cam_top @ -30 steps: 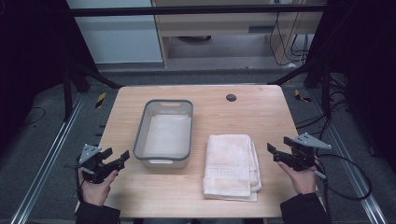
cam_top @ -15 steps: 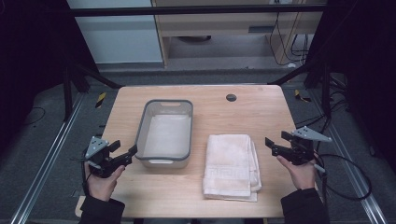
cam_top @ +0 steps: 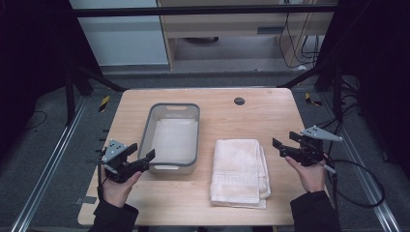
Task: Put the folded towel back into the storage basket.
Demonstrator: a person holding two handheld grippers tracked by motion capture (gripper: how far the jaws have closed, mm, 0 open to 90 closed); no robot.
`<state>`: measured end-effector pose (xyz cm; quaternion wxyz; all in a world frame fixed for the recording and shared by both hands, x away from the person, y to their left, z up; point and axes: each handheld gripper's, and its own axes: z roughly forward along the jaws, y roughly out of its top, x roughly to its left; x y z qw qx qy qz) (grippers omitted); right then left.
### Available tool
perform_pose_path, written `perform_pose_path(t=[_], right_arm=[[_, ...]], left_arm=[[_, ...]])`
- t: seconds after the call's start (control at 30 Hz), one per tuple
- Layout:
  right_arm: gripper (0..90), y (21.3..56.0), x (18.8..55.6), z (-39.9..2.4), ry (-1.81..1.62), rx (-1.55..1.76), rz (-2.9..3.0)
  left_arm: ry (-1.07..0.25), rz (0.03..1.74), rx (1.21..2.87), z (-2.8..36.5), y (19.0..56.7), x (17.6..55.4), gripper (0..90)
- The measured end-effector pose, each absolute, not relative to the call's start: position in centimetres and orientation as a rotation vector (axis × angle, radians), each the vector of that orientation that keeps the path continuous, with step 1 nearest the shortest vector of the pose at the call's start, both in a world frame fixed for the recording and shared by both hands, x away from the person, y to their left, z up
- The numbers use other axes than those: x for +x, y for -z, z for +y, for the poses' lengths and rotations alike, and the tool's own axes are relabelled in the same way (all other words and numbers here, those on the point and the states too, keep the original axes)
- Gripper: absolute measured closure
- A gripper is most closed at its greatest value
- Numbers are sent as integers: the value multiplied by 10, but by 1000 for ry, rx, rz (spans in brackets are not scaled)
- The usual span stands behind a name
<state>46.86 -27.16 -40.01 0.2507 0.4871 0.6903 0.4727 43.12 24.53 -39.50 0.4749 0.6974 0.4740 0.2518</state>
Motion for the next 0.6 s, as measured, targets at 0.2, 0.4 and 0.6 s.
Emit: perform_pose_path(t=[0.2,0.4,0.6], right_arm=[[248,397,472,-268,-1301,1318,1880],[240,396,477,-260,-1311,1307,1893],[244,398,480,-257,-1307,1321,1886]], left_arm=[[-593,1124,1715,231,393,429,276],[-567,1081,1737,210,393,428,285],[-555,1049,1764,194,395,428,288]])
